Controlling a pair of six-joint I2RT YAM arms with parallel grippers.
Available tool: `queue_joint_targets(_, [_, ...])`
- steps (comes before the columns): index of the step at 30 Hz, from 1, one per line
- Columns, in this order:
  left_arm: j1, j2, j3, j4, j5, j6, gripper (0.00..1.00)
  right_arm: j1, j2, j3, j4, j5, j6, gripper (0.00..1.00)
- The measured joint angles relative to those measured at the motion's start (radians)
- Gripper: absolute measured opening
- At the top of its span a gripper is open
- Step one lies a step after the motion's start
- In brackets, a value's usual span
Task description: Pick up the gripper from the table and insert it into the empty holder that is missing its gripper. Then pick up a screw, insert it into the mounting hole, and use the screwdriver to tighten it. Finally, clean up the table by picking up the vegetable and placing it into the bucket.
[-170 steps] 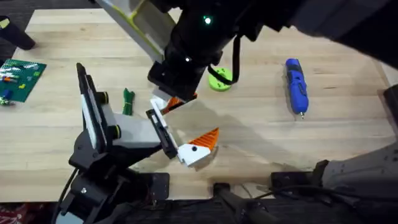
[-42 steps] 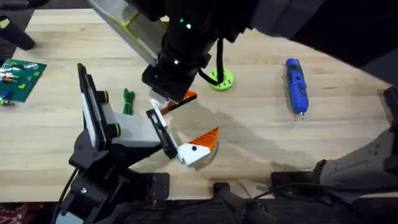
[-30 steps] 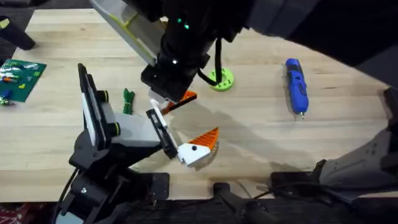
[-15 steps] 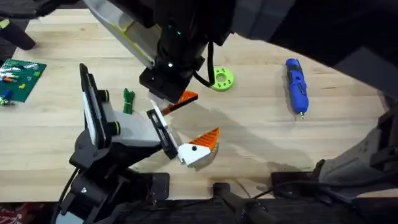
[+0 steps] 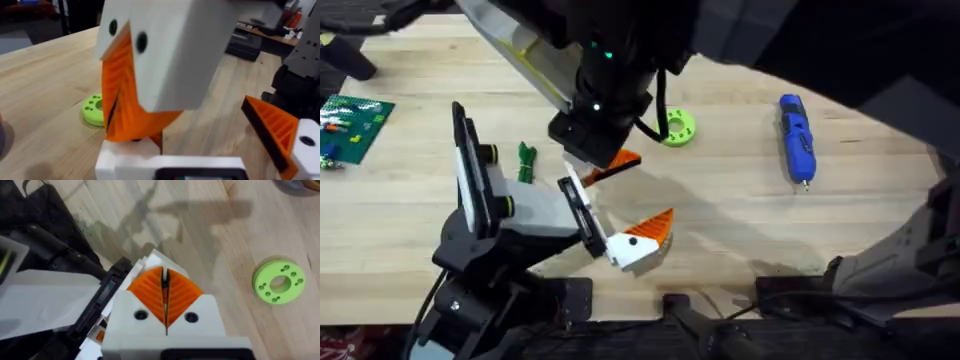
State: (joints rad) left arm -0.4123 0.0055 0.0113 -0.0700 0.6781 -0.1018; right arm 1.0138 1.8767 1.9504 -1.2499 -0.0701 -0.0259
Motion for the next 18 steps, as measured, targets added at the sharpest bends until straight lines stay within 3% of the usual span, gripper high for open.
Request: queue_joint_targets(18, [-0.003, 0.001, 0.0, 0.0, 0.014, -0.004, 0.984, 0.009, 0.0, 0.003, -0.028, -0.005, 0.031, 0.007])
